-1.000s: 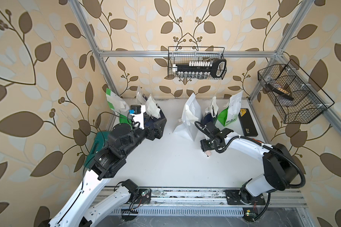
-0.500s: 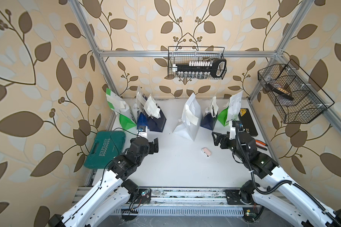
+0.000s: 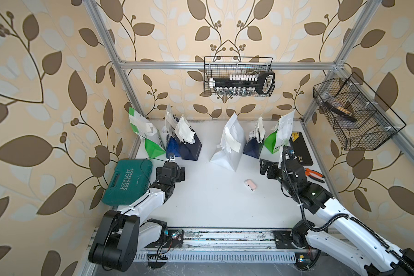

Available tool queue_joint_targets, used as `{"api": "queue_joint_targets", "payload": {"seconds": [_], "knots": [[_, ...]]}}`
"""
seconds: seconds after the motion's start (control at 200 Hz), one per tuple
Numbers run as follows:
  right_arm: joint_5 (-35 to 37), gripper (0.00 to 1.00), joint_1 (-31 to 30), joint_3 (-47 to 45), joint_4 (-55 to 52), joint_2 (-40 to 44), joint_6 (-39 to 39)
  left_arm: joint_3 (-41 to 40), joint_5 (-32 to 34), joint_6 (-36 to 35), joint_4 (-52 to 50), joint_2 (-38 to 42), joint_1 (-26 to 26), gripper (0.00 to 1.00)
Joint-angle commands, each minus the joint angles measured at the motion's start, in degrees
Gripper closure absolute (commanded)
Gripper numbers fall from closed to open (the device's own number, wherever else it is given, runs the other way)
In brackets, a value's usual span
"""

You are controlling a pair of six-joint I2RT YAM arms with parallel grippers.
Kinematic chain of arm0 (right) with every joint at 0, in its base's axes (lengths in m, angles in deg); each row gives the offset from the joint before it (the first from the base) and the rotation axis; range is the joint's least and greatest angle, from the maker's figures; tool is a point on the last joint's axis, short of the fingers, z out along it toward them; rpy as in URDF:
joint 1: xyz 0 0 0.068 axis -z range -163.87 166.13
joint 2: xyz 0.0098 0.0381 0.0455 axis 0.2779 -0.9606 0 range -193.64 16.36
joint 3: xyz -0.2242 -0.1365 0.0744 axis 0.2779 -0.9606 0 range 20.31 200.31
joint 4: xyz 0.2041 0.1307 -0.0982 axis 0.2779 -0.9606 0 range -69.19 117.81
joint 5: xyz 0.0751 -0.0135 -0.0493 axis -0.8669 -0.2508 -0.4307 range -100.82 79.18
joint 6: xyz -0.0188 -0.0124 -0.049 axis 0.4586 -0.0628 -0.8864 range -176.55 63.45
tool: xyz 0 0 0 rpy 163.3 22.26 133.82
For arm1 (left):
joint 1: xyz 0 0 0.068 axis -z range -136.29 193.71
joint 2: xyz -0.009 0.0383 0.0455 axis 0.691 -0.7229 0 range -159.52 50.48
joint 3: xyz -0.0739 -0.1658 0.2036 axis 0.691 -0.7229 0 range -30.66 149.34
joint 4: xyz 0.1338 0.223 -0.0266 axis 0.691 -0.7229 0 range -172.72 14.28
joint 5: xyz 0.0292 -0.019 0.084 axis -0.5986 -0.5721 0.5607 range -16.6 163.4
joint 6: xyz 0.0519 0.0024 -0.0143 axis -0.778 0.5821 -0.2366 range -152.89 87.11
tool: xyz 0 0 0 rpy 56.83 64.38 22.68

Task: Staple the receipts to the bags
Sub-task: Reset both arms

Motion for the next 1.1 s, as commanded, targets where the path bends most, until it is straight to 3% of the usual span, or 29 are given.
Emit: {"api": "queue_joint_targets", "payload": {"seconds": [0.0, 0.13, 0.205, 0.28, 0.34, 0.41, 0.475, 0.605, 0.735, 0.895, 1.095], "knots": [[4.2, 0.0, 0.3, 0.7, 0.5, -0.2, -1.2, -0.8, -6.7, -0.7, 20.4, -4.9, -3.3, 0.01], [4.8, 0.0, 1.3, -1.0, 4.0, 0.7, -4.8, -1.3, -15.4, 2.1, 27.3, -11.5, -9.3, 0.01], [3.6, 0.0, 2.4, -2.3, 7.6, 1.0, -9.1, -4.8, -17.8, 0.5, 40.3, -17.4, -9.3, 0.01], [3.7, 0.0, 4.1, -3.0, 10.3, 0.5, -13.4, -1.5, -14.1, 2.6, 28.8, -14.7, -9.3, 0.01], [4.3, 0.0, 6.8, -3.7, 11.5, -0.3, -15.2, -2.0, -13.7, 2.2, 33.5, -16.7, -9.4, 0.01], [3.7, 0.01, 11.5, -6.4, 14.8, -1.2, -17.9, -0.7, -13.2, 2.8, 28.5, -15.3, -9.3, 0.01], [1.3, 0.01, 15.2, -10.5, 19.2, -0.7, -20.5, -1.0, -13.2, 2.6, 30.4, -16.1, -9.3, 0.01], [-1.1, 0.01, 20.1, -21.0, 37.6, -1.4, -26.3, -0.5, -13.0, 2.8, 28.7, -15.8, -9.3, 0.01], [-9.6, 0.01, 28.8, -22.8, 47.7, -10.0, -25.7, -0.3, -12.9, 2.8, 28.6, -16.1, -9.2, 0.01], [-9.7, 0.01, 29.2, -21.3, 58.4, -24.5, -29.6, -0.1, -12.8, 2.8, 28.3, -16.2, -9.2, 0.01], [-15.2, 0.0, 30.0, -20.6, 72.7, -40.5, -29.8, 0.2, -12.7, 2.8, 28.0, -16.4, -9.2, 0.01]]}}
